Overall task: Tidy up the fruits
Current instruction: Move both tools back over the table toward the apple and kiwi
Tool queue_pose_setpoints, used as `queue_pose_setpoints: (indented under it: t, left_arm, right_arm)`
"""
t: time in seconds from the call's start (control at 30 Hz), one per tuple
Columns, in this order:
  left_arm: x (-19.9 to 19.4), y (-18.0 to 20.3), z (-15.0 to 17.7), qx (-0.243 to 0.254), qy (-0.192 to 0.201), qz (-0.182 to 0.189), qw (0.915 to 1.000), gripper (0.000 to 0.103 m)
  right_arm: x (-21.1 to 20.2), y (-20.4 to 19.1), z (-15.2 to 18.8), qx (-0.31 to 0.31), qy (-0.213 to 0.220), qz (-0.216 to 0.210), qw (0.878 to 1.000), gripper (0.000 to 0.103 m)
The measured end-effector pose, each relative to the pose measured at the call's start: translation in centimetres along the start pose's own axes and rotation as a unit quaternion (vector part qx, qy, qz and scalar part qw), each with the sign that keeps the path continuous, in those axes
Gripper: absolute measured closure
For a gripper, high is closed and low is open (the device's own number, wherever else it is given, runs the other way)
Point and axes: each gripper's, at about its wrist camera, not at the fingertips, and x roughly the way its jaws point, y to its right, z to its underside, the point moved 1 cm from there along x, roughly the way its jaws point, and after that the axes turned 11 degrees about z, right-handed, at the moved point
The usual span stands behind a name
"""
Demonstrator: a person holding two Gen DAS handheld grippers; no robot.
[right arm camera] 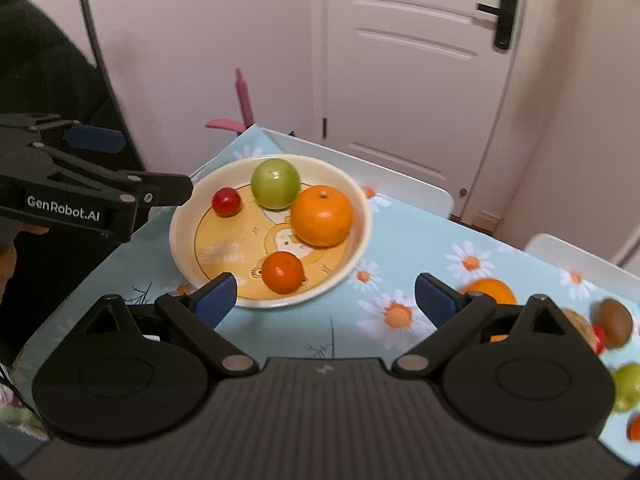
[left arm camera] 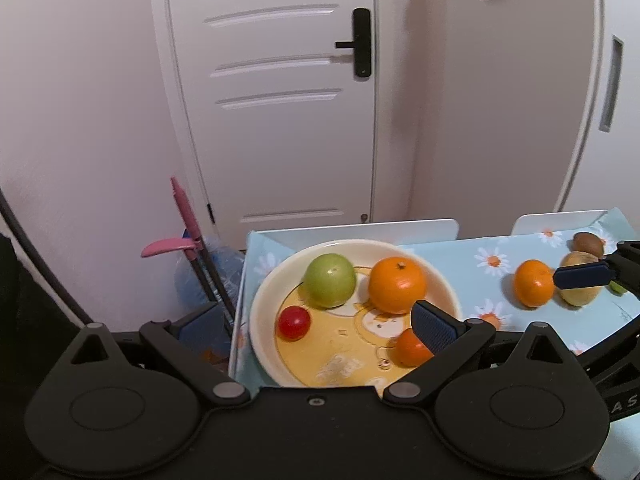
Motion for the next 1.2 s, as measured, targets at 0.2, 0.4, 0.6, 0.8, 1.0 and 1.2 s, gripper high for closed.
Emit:
queue_pose_setpoints:
  t: [0.2,0.4,0.6,0.8,1.0,1.2]
  left_arm:
    - [-1.1,2.6,-0.3,0.011,0.014,0.004,0.9998,0.001]
    - [-2.1,7.0,-0.5,0.011,0.019,-0.012,0.9997,0.001]
    - [-2.4,12.2,-0.9,0.001,0.023,-0.023,0.9995,0.001]
    - [-1.5,17.2,-0.9,-0.011,0.027,-0.030,0.9991,0.001]
    - [0.3,21.7,-0.7,-0.015,0.027,-0.027,0.9992,0.001]
    - [3.8,25.3,-0.6,-0.016,0.020,-0.012,0.9996,0.001]
  right_arm:
    - [-2.5,2.6,1.3,0.015,0.013,0.010,1.000,0.000]
    - [-4.9,6.6,3.1,0.027,0.021,0.007,0.999,0.000]
    - [-6.8,12.1,5.2,0.038,0.019,0.015,0.999,0.000]
    - [-7.5,18.1,7.6,0.046,0.012,0.025,0.999,0.000]
    - [-7.4,23.3,9.3,0.039,0.011,0.035,0.999,0.000]
    - [-6.0,27.2,10.7,0.031,0.008,0.035,0.999,0.000]
